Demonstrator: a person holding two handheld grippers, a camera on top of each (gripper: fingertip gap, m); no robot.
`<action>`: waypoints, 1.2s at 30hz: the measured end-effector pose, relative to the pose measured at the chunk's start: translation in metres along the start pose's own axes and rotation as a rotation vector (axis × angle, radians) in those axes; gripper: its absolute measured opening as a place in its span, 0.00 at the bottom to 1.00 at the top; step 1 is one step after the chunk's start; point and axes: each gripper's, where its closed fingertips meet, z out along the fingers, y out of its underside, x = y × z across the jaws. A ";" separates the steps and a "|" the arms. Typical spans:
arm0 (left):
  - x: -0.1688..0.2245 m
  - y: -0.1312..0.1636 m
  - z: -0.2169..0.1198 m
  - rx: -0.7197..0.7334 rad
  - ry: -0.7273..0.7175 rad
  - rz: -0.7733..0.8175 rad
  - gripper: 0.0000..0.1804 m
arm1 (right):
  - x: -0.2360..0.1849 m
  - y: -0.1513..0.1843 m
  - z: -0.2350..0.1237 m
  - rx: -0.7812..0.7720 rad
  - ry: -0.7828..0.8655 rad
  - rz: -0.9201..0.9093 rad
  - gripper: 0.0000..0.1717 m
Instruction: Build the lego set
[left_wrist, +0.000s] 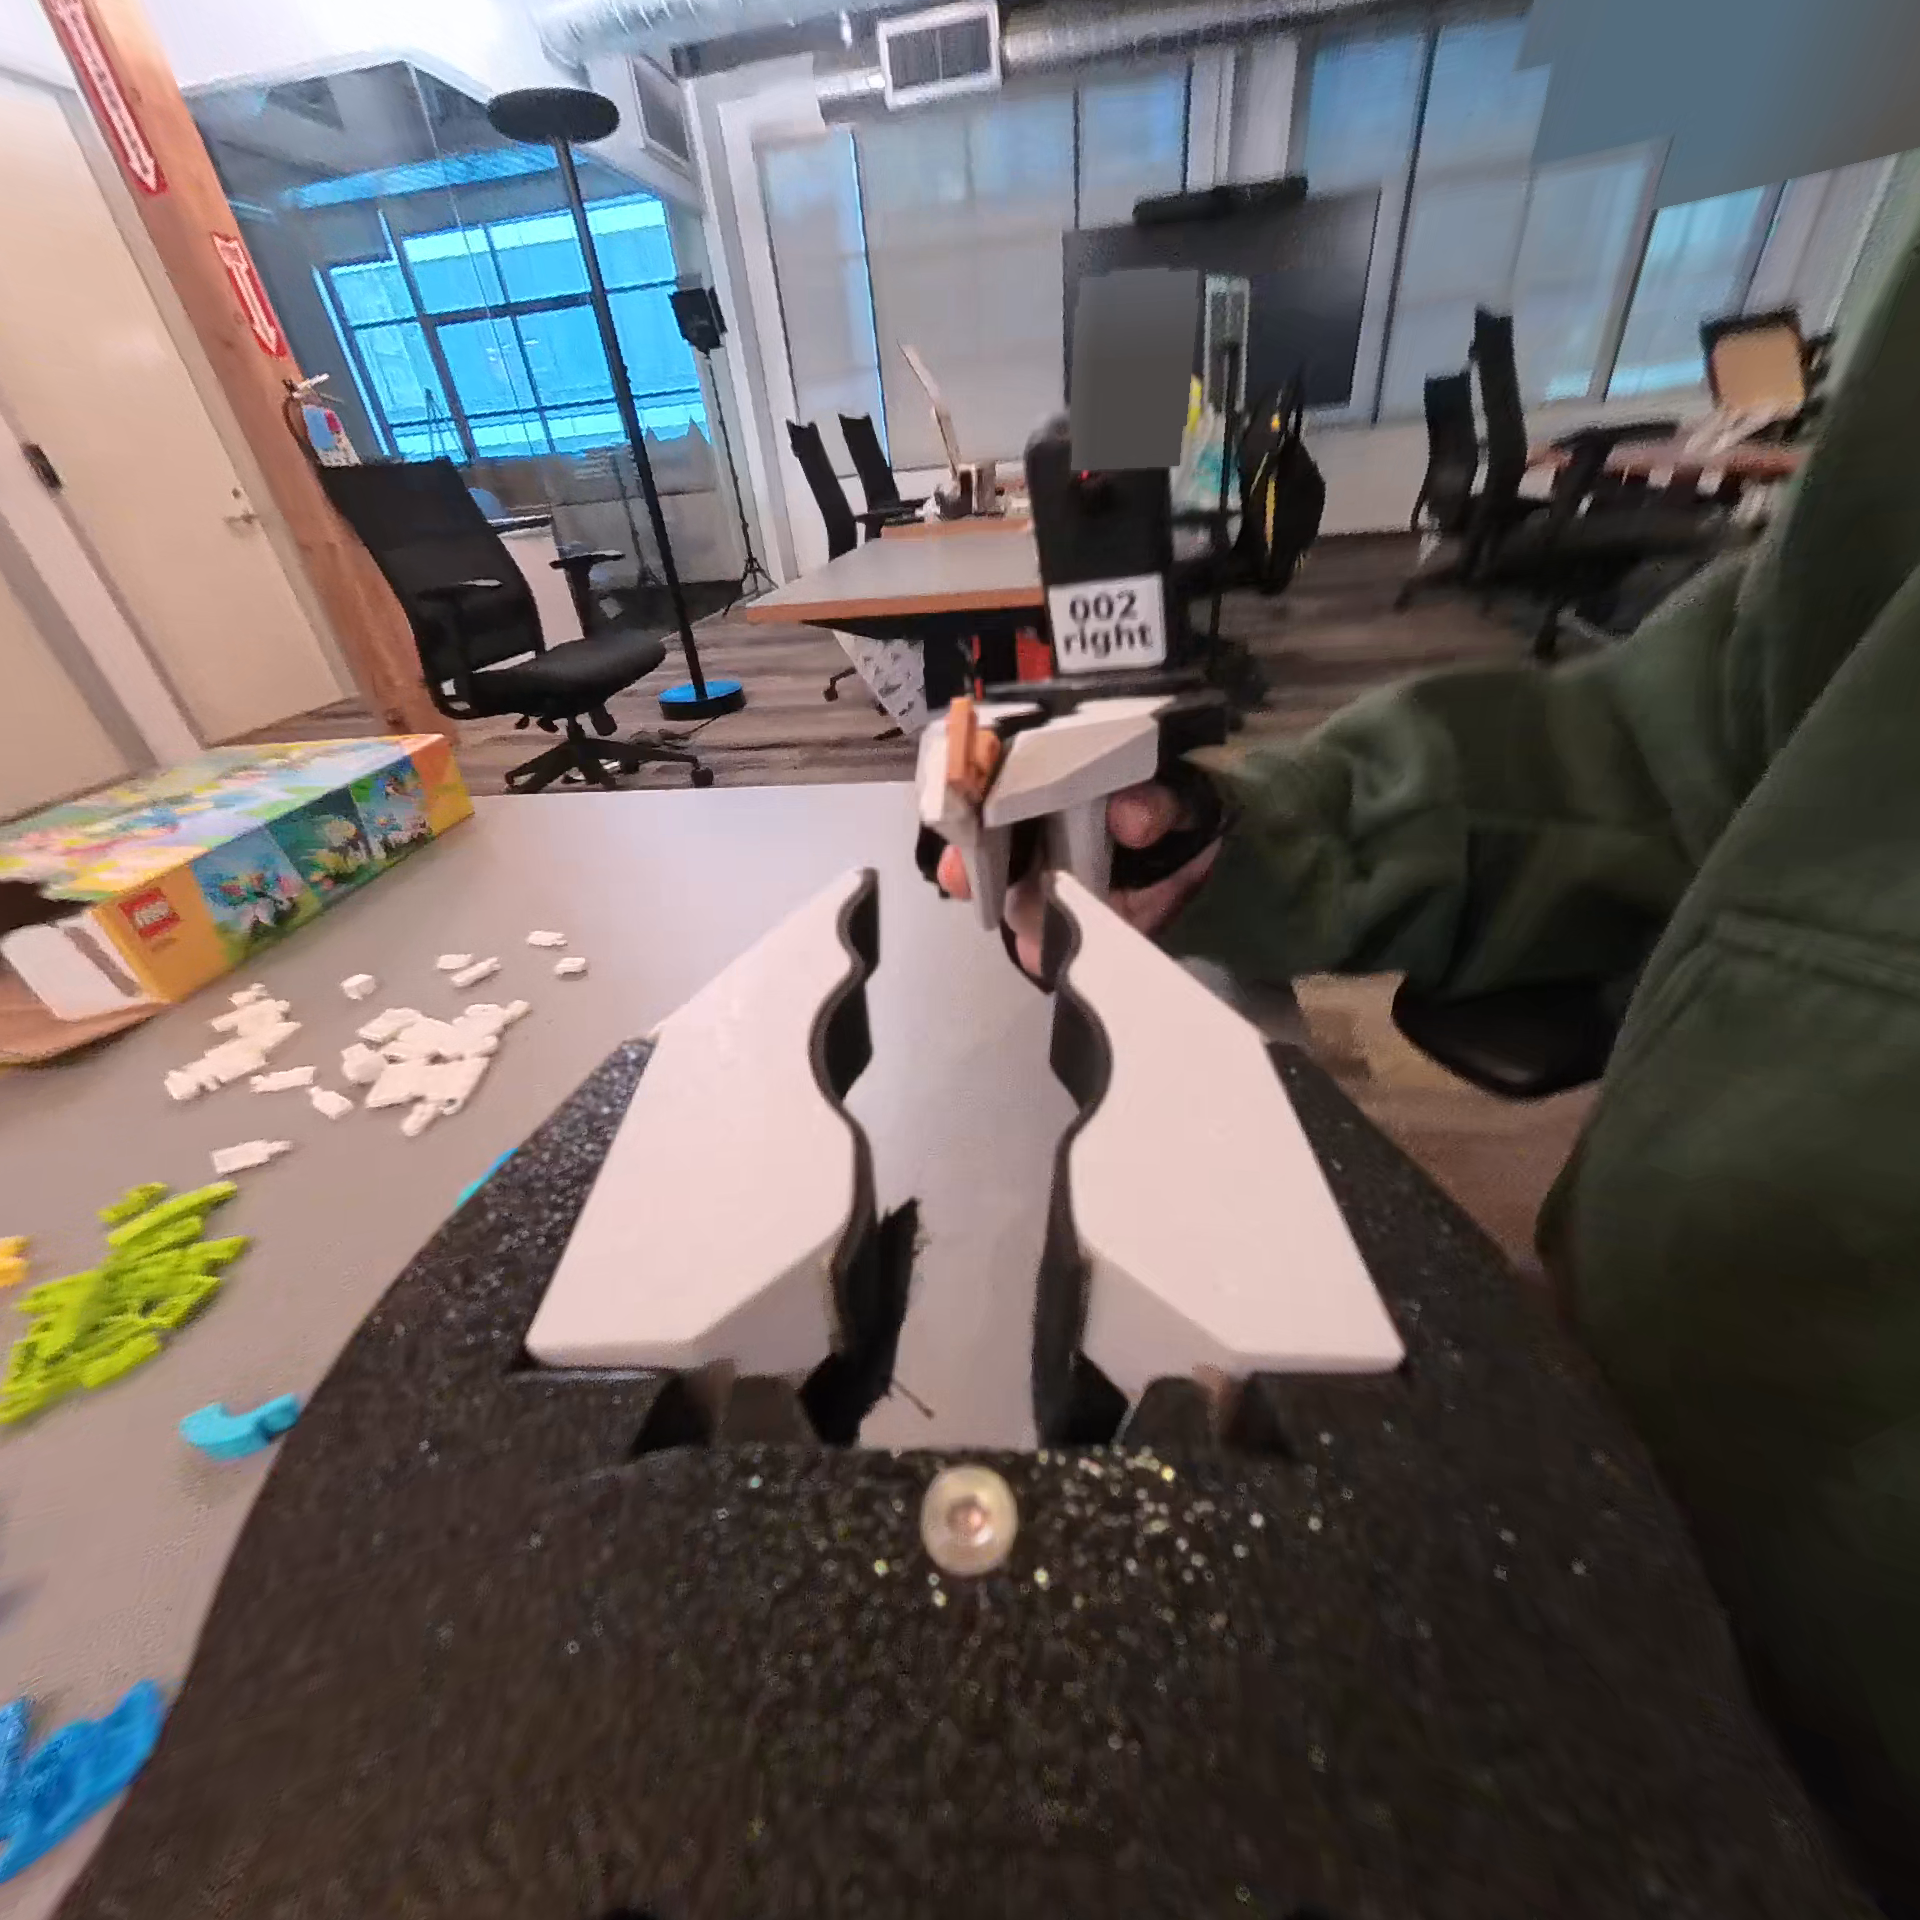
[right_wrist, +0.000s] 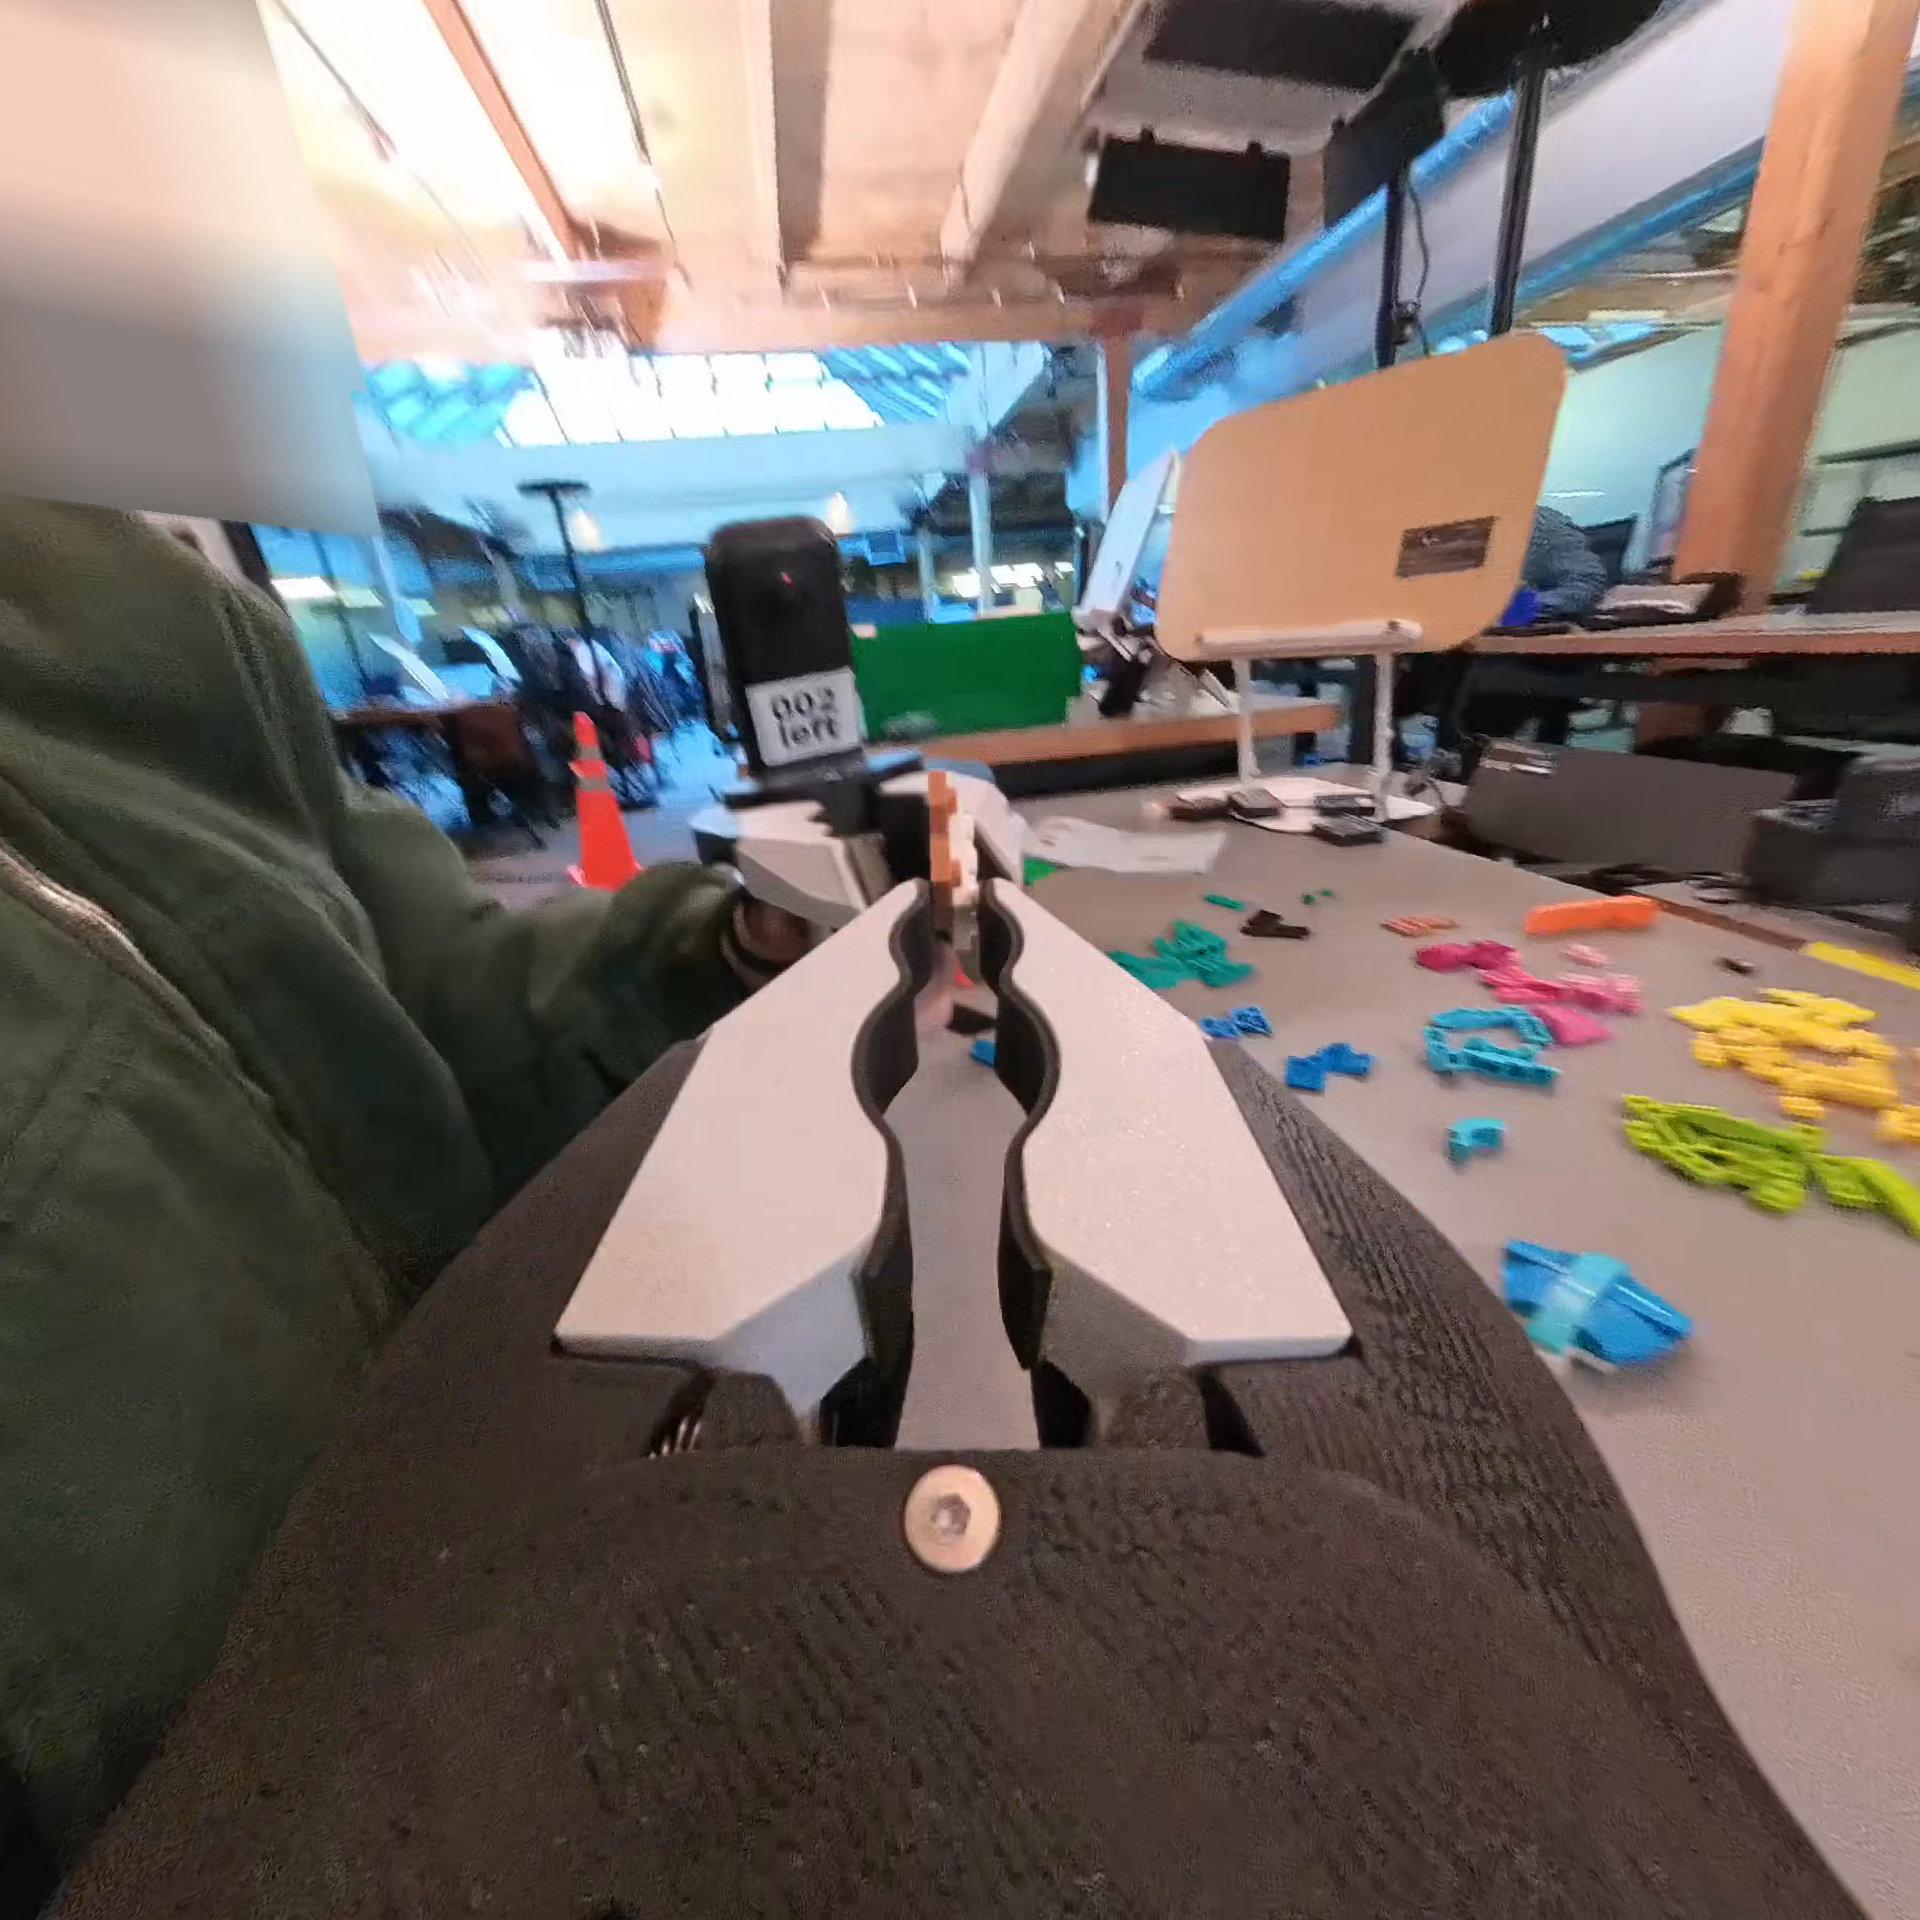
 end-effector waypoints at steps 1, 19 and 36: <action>-0.002 -0.001 0.002 0.010 -0.005 -0.030 0.14 | -0.001 -0.003 0.000 0.029 -0.022 0.036 0.04; -0.033 0.048 -0.002 -0.354 -0.255 0.481 0.01 | 0.036 0.024 -0.025 -0.207 0.176 -0.053 0.22; -0.024 0.130 0.008 -0.825 -0.050 0.893 0.02 | 0.109 0.068 -0.071 -0.553 0.633 -0.276 0.36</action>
